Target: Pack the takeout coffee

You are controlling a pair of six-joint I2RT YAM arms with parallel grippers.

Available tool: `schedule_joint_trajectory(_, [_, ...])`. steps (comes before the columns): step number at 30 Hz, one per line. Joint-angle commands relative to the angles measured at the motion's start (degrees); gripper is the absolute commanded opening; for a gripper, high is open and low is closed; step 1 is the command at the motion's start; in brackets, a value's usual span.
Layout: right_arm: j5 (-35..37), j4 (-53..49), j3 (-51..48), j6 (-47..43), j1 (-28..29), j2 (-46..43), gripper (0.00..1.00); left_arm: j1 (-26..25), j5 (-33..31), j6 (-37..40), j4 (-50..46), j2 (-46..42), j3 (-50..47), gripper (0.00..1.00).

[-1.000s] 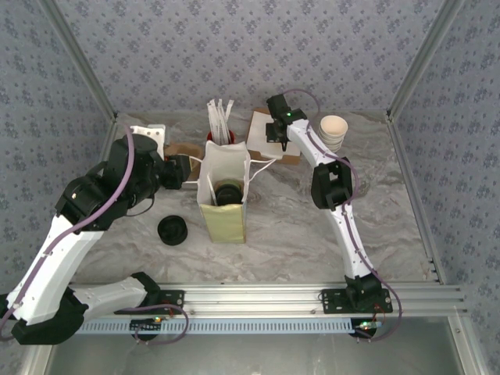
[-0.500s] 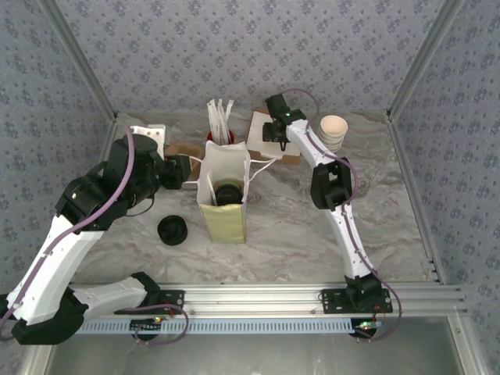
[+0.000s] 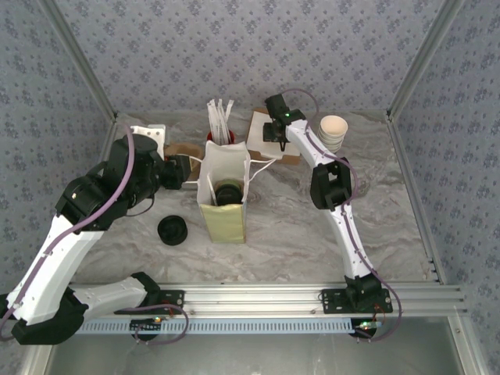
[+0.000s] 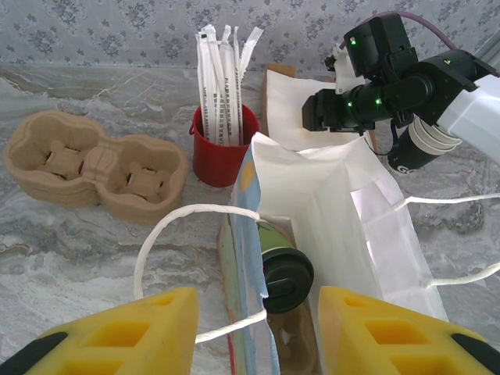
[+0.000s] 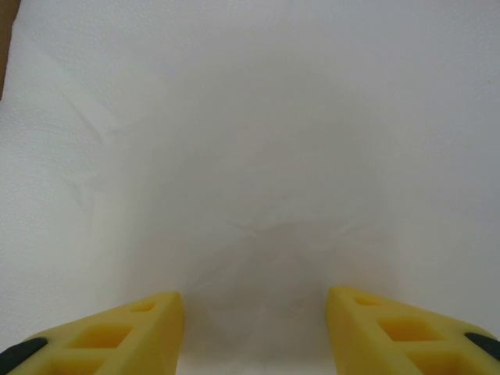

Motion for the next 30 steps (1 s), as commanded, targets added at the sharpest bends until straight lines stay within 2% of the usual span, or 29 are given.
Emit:
schedule_joint_trajectory(1, [1.0, -1.0, 0.8, 0.1, 0.0, 1.8, 0.52, 0.1, 0.8, 1.1, 0.7, -0.5, -0.1, 0.45])
schedule_joint_trajectory(12, [0.5, -0.6, -0.3, 0.3, 0.0, 2.2, 0.49, 0.1, 1.0, 1.0, 0.4, -0.5, 0.4, 0.45])
schedule_joint_trajectory(23, [0.2, -0.3, -2.0, 0.9, 0.1, 1.9, 0.37, 0.1, 1.2, 0.9, 0.4, -0.4, 0.5, 0.45])
schedule_joint_trajectory(30, [0.0, 0.0, -1.7, 0.3, 0.2, -1.4, 0.27, 0.1, 1.5, 0.8, 0.4, -0.1, 0.5, 0.45])
